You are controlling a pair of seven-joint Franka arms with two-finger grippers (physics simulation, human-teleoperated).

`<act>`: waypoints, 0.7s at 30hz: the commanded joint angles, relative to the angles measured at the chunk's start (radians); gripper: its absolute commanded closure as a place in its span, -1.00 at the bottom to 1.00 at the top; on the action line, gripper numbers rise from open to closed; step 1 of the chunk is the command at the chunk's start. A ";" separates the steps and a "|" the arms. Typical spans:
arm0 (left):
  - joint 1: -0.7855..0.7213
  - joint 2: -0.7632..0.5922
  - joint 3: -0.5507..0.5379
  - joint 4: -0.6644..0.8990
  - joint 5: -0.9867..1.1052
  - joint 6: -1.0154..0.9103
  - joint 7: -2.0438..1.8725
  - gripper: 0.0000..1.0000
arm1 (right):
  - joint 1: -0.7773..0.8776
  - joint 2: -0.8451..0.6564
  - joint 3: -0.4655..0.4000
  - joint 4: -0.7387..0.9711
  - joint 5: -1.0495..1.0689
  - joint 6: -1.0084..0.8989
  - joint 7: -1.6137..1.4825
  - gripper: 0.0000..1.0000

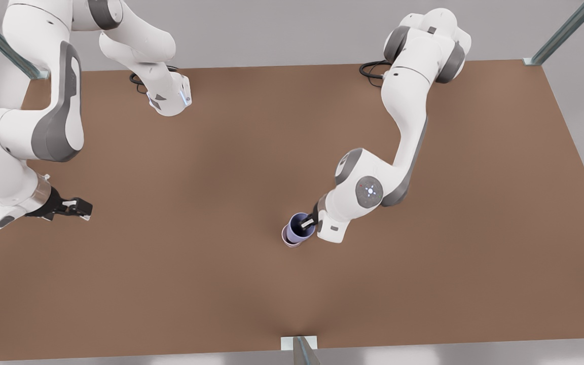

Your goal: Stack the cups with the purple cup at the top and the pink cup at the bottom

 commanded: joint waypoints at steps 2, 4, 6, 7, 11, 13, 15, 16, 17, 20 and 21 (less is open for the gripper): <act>0.000 0.005 -0.003 -0.004 -0.057 -0.012 -0.002 0.57 | -0.002 0.034 0.000 0.044 -0.027 -0.006 -0.006 -1.00; 0.000 0.012 -0.002 -0.004 -0.063 -0.007 0.000 0.57 | 0.002 0.046 0.000 0.045 -0.028 -0.004 -0.043 -1.00; 0.000 0.020 -0.002 -0.004 -0.063 0.004 -0.002 0.57 | 0.004 0.049 0.000 0.045 -0.034 -0.004 -0.052 -1.00; 0.000 0.022 -0.002 -0.004 -0.063 0.004 -0.002 0.57 | 0.004 0.049 0.000 0.045 -0.036 -0.006 -0.046 -1.00; 0.000 0.037 -0.003 -0.004 -0.083 0.008 -0.003 0.57 | 0.002 0.071 0.000 0.045 -0.030 -0.006 0.002 -1.00; 0.000 0.043 -0.003 -0.002 -0.092 0.030 -0.005 0.57 | 0.002 0.071 0.000 0.048 -0.033 -0.003 -0.031 -1.00; 0.000 0.045 -0.003 -0.002 -0.092 0.040 -0.005 0.57 | 0.004 0.071 0.000 0.047 -0.033 -0.001 -0.021 -1.00; -0.002 0.049 -0.003 -0.002 -0.094 0.047 -0.003 0.57 | 0.004 0.071 0.000 0.047 -0.033 -0.001 -0.021 -1.00; 0.000 0.051 -0.003 -0.002 -0.092 0.053 -0.003 0.57 | 0.002 0.072 0.000 0.047 -0.033 -0.001 -0.020 -1.00; 0.002 0.051 -0.003 -0.004 -0.091 0.057 -0.002 0.57 | 0.004 0.072 0.000 0.047 -0.033 -0.001 -0.017 -1.00; 0.002 0.051 -0.003 -0.005 -0.091 0.056 -0.002 0.57 | 0.002 0.072 0.000 0.047 -0.030 -0.001 -0.017 -1.00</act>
